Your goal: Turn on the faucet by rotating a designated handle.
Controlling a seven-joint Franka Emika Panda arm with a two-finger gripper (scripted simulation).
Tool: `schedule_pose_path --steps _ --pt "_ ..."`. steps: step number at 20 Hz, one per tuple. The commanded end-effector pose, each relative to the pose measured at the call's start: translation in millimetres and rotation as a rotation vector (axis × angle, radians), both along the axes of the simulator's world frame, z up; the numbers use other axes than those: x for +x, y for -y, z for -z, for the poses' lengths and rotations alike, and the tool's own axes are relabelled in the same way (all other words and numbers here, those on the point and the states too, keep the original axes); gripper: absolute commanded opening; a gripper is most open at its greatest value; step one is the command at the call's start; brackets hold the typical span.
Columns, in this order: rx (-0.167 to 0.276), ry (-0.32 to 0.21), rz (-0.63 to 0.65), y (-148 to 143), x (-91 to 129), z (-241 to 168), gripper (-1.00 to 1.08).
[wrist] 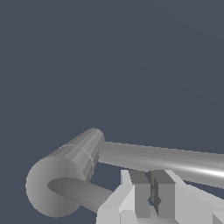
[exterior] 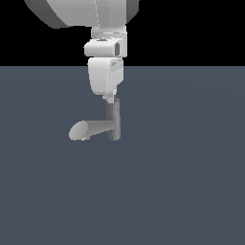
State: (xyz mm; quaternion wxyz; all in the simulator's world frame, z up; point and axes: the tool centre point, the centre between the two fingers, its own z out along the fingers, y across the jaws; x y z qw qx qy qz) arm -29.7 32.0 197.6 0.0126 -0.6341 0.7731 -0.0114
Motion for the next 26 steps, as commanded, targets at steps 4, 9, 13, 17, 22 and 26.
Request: schedule_pose_path --steps 4,9,13,17,22,26 --pt "0.001 -0.034 -0.038 -48 -10 16 -1.0" --pt "0.006 -0.007 0.007 -28 11 3 -1.0" --pt "0.005 -0.013 -0.004 -43 19 6 -1.0" --pt "0.004 -0.019 -0.014 -58 27 9 -1.0" --pt "0.002 -0.027 -0.026 -76 37 12 -1.0" --pt "0.001 -0.033 -0.036 -90 45 15 -1.0"
